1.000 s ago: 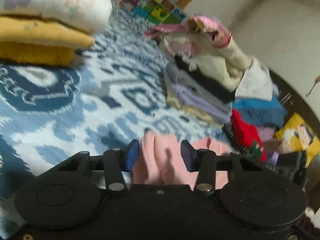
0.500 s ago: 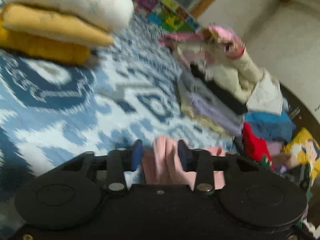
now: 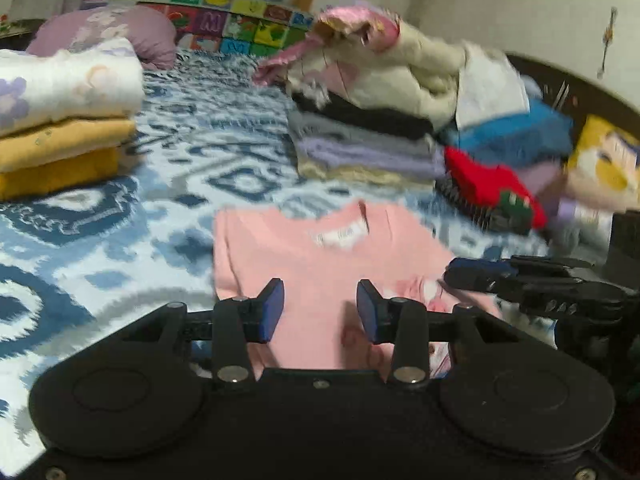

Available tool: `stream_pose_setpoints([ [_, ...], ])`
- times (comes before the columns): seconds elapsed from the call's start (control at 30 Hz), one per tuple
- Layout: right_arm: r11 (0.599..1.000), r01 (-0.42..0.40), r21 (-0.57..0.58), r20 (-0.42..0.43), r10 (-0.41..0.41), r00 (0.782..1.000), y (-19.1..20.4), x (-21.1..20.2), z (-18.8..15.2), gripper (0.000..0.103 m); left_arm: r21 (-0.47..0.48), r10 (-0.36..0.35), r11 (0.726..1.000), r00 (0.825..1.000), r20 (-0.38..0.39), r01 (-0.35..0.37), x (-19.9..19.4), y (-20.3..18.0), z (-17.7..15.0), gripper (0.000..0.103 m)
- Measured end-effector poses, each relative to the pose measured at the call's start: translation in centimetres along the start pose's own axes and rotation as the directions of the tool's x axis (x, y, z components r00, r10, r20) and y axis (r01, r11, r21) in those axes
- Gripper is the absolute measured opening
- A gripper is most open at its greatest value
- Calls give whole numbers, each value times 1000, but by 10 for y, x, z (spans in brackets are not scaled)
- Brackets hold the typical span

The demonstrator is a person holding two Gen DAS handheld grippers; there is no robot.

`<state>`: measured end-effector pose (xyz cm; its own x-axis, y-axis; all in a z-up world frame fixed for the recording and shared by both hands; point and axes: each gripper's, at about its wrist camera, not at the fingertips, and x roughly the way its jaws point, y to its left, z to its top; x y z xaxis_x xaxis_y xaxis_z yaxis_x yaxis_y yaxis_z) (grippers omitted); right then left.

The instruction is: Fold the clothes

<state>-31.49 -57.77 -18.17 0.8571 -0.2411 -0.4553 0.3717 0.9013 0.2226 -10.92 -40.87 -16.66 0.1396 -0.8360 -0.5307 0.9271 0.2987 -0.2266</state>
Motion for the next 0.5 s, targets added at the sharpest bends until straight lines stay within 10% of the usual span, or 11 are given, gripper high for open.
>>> stream_pose_setpoints([
  [0.27, 1000, 12, 25, -76, -10, 997, -8, 18, -7, 27, 126, 56, 991, 998, -14, -53, 21, -5, -17, 41],
  [0.5, 997, 33, -70, 50, -30, 998, 28, -19, -16, 29, 129, 43, 990, 998, 46, -48, -24, -22, -8, 41],
])
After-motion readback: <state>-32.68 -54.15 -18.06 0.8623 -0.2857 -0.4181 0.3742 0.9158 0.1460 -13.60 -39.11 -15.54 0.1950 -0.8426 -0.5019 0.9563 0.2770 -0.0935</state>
